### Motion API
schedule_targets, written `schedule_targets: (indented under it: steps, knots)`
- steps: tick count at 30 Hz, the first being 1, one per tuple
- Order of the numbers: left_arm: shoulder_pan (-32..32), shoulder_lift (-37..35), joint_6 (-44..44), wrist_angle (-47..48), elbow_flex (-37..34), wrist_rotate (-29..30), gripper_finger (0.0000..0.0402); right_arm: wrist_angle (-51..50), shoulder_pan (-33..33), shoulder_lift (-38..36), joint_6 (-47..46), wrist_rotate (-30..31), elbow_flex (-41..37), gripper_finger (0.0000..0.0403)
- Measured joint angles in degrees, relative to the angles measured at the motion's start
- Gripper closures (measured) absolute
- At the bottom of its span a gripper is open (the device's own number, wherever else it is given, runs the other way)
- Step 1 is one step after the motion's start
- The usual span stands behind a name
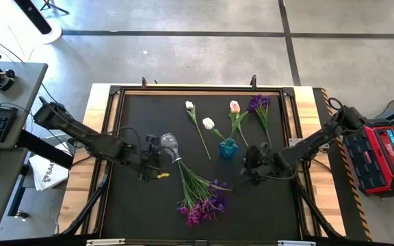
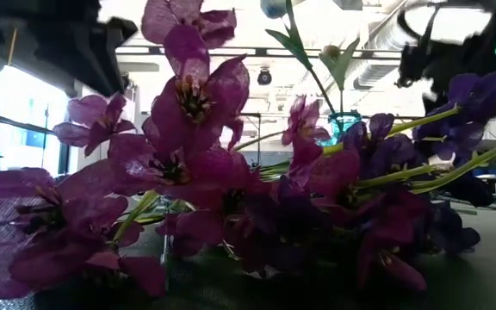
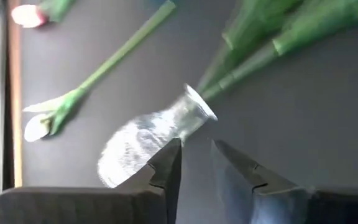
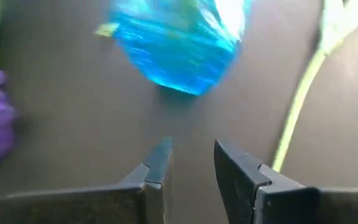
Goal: Sort flowers into vase by color
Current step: Put the pink flowers into the transparent vase, then put the transparent vase containing the purple and pink flowers on the table upright
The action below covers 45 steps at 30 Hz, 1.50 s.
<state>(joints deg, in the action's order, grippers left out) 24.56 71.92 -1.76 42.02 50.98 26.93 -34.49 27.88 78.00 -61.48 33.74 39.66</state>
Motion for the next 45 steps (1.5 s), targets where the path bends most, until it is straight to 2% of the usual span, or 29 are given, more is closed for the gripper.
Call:
schedule_targets:
  steps: [7, 10, 14, 18, 22, 25, 32, 35, 41, 45]
  knots:
    - [-4.80, 7.93, -8.83, -0.77, 2.69, -8.17, 0.0261, -1.05, 5.83, 0.00, 5.11, 6.60, 6.15, 0.0319]
    - [-5.87, 11.00, -15.32, -0.85, 5.20, -8.69, 0.0235, 1.85, 8.53, 0.00, 7.73, 6.05, 8.09, 0.0319]
    - [-6.25, 14.54, -23.47, -0.94, 6.84, -8.65, 0.0210, 10.58, 12.27, 1.11, 10.96, 2.52, 10.81, 0.0319]
    - [-7.05, 17.58, -28.51, -1.77, 6.85, -6.21, 0.0203, 17.24, 14.46, 6.63, 14.06, -4.82, 14.19, 0.0319]
    - [-8.16, 19.70, -30.84, -1.81, 6.86, -5.35, 0.0203, 27.86, 12.81, 15.37, 16.60, -19.50, 14.97, 0.0318]
    - [-8.93, 21.21, -32.17, -1.84, 6.86, -5.59, 0.0202, 36.56, 11.38, 21.48, 20.37, -22.89, 14.99, 0.0318]
    - [-10.91, 25.65, -35.32, -5.38, 6.88, -3.88, 0.0202, 38.22, 6.36, 27.89, 25.05, -17.61, 15.03, 0.0318]
    - [-11.86, 28.22, -37.57, -6.52, 6.88, -2.85, 0.0202, 39.02, 3.92, 28.73, 26.99, -16.76, 15.03, 0.0318]
    - [-12.59, 32.09, -36.66, -7.90, 7.01, -0.75, 0.0203, 39.06, 0.60, 28.92, 27.99, -10.92, 15.03, 0.0318]
    - [-12.57, 32.68, -34.62, -7.59, 7.06, -1.63, 0.0225, 39.16, -0.70, 28.92, 28.55, -9.60, 15.03, 0.0318]
